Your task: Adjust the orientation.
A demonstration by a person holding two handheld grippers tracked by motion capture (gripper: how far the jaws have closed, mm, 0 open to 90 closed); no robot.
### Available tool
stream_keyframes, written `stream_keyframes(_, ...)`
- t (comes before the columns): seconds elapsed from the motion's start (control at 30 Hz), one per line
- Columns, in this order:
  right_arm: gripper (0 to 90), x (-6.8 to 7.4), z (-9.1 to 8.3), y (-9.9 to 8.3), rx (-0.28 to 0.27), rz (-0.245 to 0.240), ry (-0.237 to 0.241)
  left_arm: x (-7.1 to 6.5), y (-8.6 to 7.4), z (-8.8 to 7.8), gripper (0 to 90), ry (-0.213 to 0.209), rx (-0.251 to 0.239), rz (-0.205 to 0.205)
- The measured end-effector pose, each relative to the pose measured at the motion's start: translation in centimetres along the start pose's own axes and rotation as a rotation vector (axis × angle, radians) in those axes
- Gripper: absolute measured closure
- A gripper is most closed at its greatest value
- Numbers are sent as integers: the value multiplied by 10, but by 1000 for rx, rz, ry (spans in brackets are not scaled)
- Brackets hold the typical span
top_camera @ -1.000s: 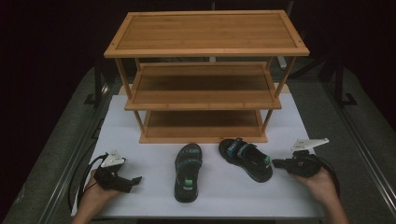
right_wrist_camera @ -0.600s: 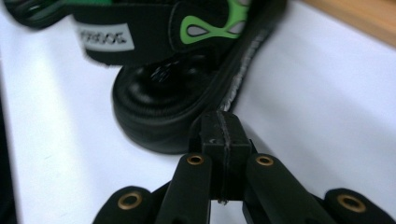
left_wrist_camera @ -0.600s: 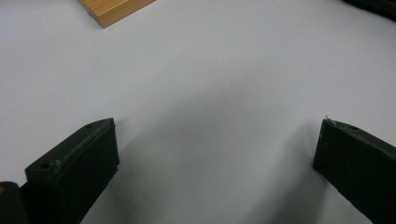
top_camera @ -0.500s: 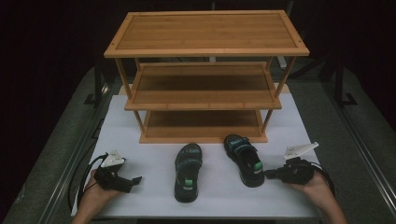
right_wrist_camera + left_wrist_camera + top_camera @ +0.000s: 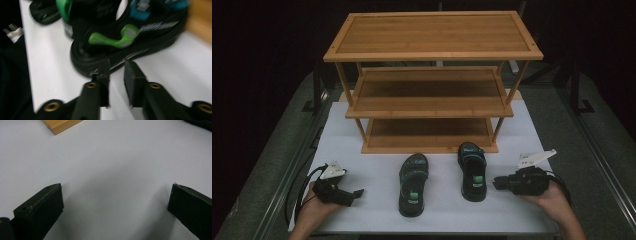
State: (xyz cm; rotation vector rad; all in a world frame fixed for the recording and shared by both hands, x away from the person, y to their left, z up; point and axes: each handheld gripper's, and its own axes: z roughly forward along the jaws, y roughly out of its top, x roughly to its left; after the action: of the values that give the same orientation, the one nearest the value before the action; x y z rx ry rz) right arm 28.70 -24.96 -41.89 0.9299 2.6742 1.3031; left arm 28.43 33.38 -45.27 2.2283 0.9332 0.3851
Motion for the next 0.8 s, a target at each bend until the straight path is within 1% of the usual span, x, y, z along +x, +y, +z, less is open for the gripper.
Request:
stream_keyframes(0.1, 654, -3, -9, 10, -49, -8, -21, 0, 0, 0, 0, 0, 0, 0)
stream_keyframes(0.17, 617, -5, -13, 19, -76, -10, -18, 0, 0, 0, 0, 0, 0, 0)
stream_keyframes(0.23, 583, -7, -13, 29, -95, -16, -15, 0, 0, 0, 0, 1, 0, 2)
stream_keyframes(0.3, 559, -8, -9, 40, -101, -31, -7, 0, 0, 0, 0, 1, -2, 0)
stream_keyframes(0.4, 537, -10, 3, 55, -89, -57, 11, 0, 0, 0, 0, 1, -3, 0)
stream_keyframes(0.5, 522, -12, 16, 67, -73, -73, 35, 0, 0, 0, 0, 1, -3, -1)
stream_keyframes(0.57, 522, -13, 23, 74, -61, -79, 42, 0, 0, 0, 0, 1, -3, -1)
stream_keyframes(0.67, 516, -14, 33, 79, -37, -92, 42, 0, 0, 0, 0, 1, -3, -1)
stream_keyframes(0.7, 517, -14, 35, 80, -36, -90, 48, 0, 0, 0, 0, 1, -3, -1)
stream_keyframes(0.8, 545, -16, 44, 79, -7, -88, 57, 0, 0, 0, 0, 1, -3, -1)
